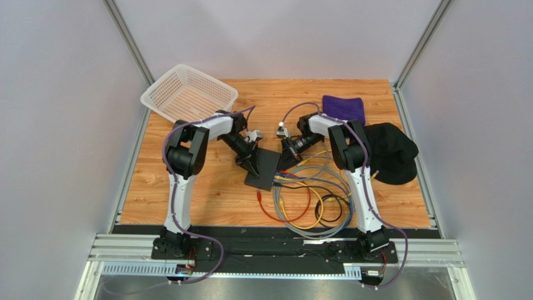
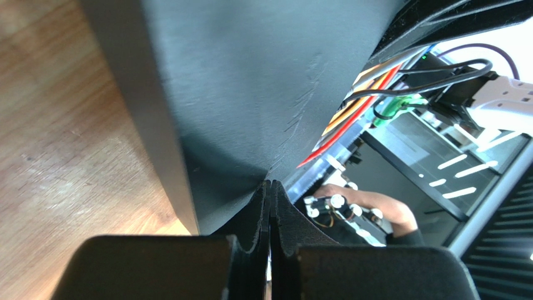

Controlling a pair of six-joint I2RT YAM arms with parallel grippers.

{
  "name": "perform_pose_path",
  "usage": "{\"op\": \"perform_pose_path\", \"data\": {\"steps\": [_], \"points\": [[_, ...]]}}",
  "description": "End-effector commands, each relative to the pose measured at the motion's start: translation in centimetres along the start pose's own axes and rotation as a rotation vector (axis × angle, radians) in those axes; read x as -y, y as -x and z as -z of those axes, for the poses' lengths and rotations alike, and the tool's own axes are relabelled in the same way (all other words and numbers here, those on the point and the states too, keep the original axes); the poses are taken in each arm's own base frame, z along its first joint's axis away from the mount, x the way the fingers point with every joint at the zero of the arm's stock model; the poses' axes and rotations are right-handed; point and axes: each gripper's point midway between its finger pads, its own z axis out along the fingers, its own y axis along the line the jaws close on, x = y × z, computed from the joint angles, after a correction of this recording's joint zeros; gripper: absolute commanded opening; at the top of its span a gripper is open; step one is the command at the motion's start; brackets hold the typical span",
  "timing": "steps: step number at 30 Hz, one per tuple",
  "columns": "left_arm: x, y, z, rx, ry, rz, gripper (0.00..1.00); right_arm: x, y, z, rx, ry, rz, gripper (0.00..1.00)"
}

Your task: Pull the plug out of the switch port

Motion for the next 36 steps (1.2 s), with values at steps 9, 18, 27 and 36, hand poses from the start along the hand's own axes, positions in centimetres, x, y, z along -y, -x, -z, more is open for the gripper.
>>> {"op": "perform_pose_path", "data": {"steps": [9,18,27,36], "points": [[-9.9,3.2,-1.8,0.046,0.316,-0.060,0.00,2.7,-3.3,2.4,-0.157,-0.226,0.033,0.00],[-9.0,3.3,-1.3,0.062,0.311,-0.081,0.00,-0.9,-1.9,7.2,-0.092,-0.350,0.239,0.00],[-8.6,3.4,-1.0,0.070,0.305,-0.085,0.00,-0.6,-1.9,15.4,-0.235,-0.679,0.491,0.00],[-8.6,3.4,-0.9,0.068,0.293,-0.079,0.00,0.5,3.0,20.3,-0.222,-0.962,0.579,0.14]]}}
